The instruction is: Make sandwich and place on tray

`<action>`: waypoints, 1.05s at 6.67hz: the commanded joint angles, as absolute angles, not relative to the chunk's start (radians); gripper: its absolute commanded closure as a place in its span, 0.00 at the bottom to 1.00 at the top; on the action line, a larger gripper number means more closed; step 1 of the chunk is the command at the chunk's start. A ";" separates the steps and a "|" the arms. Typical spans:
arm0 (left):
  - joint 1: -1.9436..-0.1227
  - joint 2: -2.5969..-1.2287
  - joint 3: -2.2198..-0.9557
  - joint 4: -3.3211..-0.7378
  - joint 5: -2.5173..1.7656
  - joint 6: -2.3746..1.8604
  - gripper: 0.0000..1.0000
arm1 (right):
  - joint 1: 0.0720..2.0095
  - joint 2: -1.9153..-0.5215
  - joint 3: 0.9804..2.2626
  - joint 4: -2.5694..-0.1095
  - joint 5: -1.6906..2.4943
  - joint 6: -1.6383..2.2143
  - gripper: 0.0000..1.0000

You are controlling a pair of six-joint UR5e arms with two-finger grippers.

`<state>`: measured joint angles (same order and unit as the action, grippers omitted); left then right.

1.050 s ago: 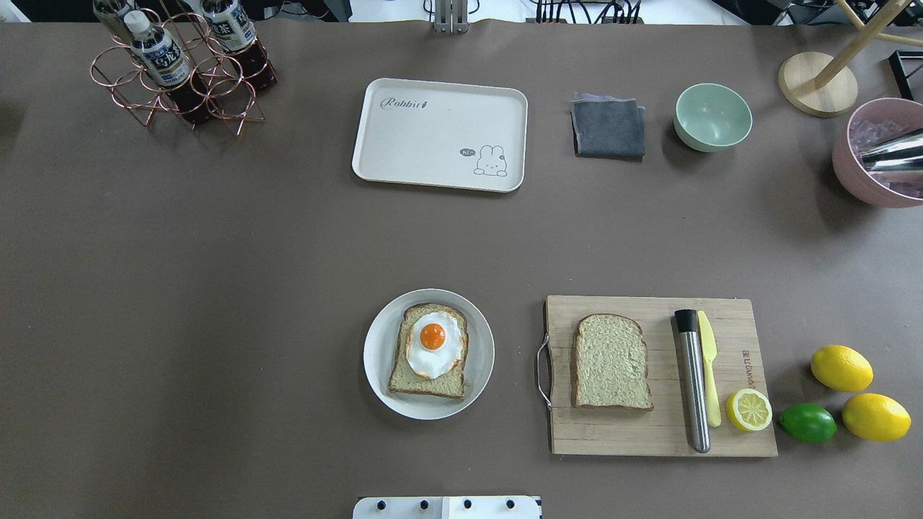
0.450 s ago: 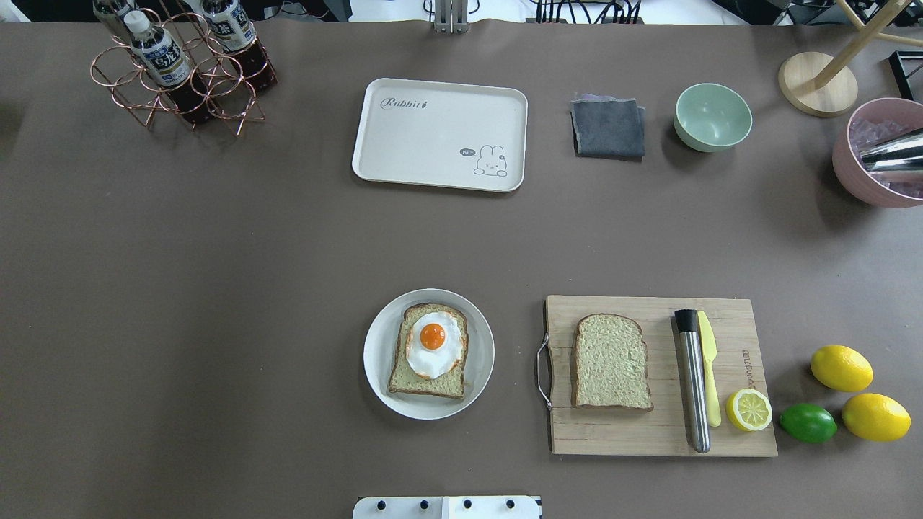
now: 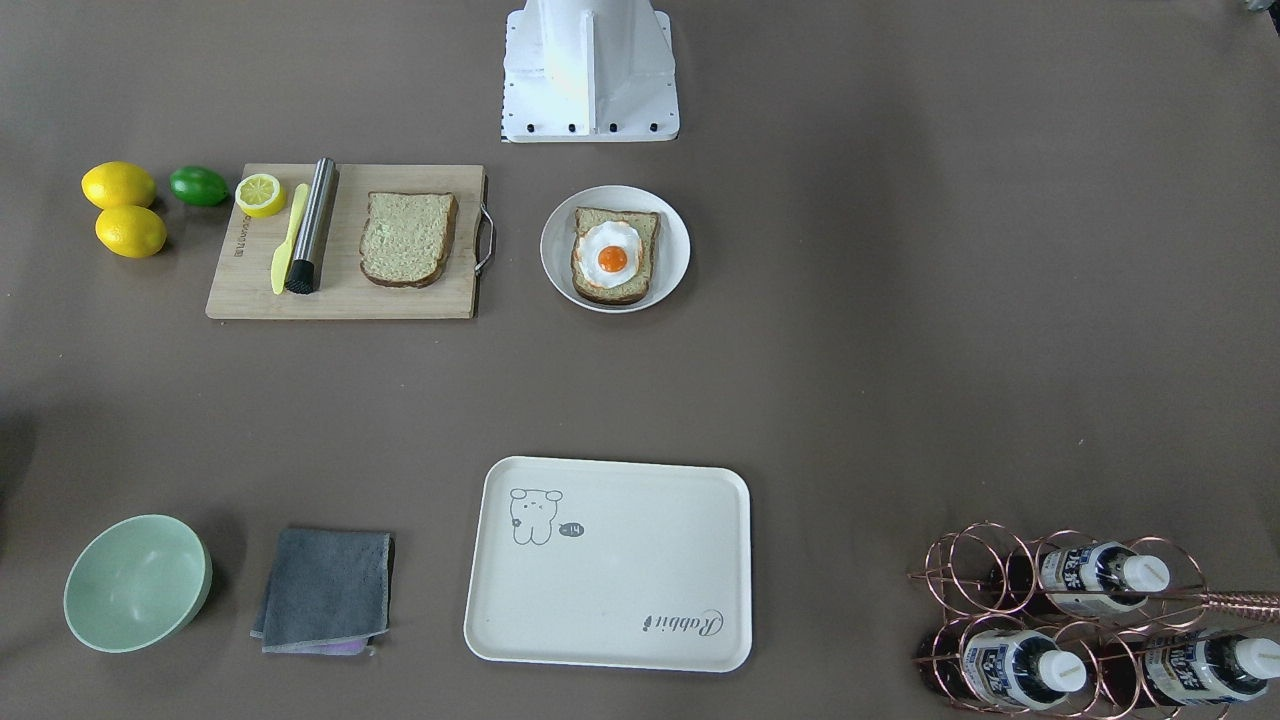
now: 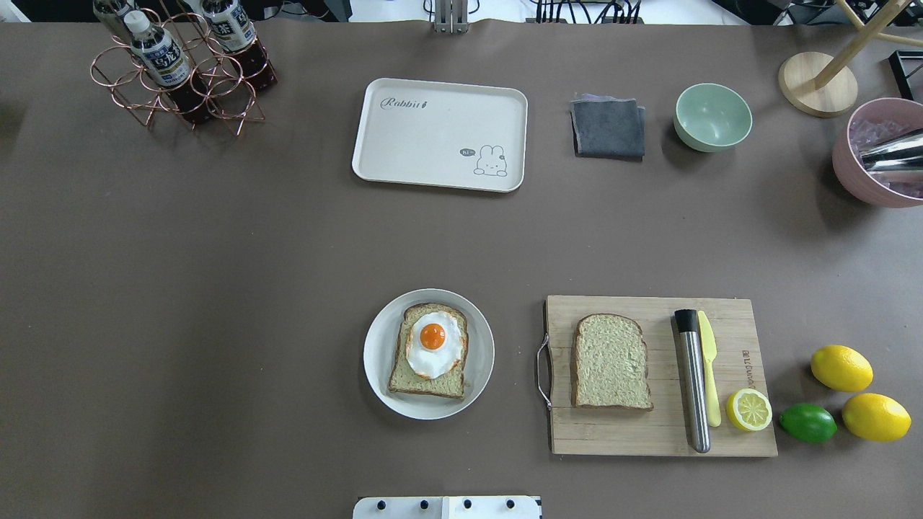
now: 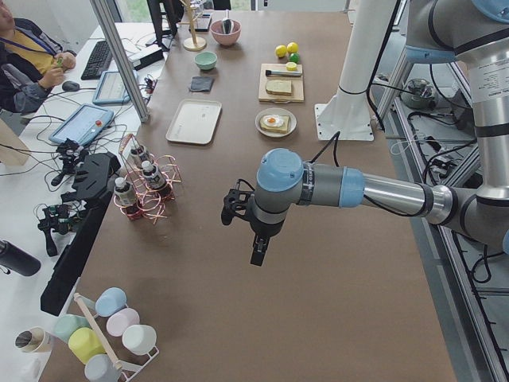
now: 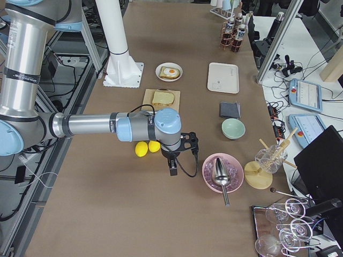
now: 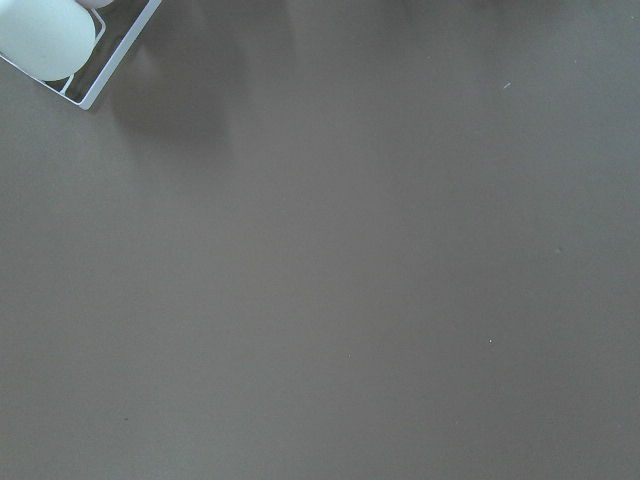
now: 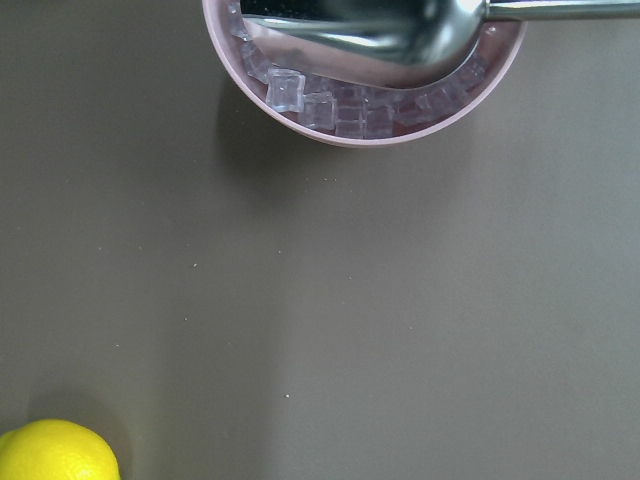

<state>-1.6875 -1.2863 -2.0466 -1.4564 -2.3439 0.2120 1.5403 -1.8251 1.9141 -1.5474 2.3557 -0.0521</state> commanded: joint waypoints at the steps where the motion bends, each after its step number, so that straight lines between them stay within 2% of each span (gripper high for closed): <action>1: -1.672 -1.289 -2.045 -1.457 -2.344 0.212 0.03 | 1.437 -1.792 1.924 -1.470 2.404 0.179 0.01; 4: -1.666 -1.289 -2.048 -1.460 -2.345 0.213 0.03 | 1.139 -1.793 1.924 -1.055 2.355 0.768 0.03; 7: -1.667 -1.292 -2.048 -1.459 -2.345 0.212 0.03 | 0.904 -1.784 2.000 -0.969 2.272 1.111 0.04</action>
<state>-1.6667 -1.2903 -2.0474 -1.4599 -2.3454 0.2119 1.0015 -1.7869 1.9596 -0.9878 2.3111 0.9822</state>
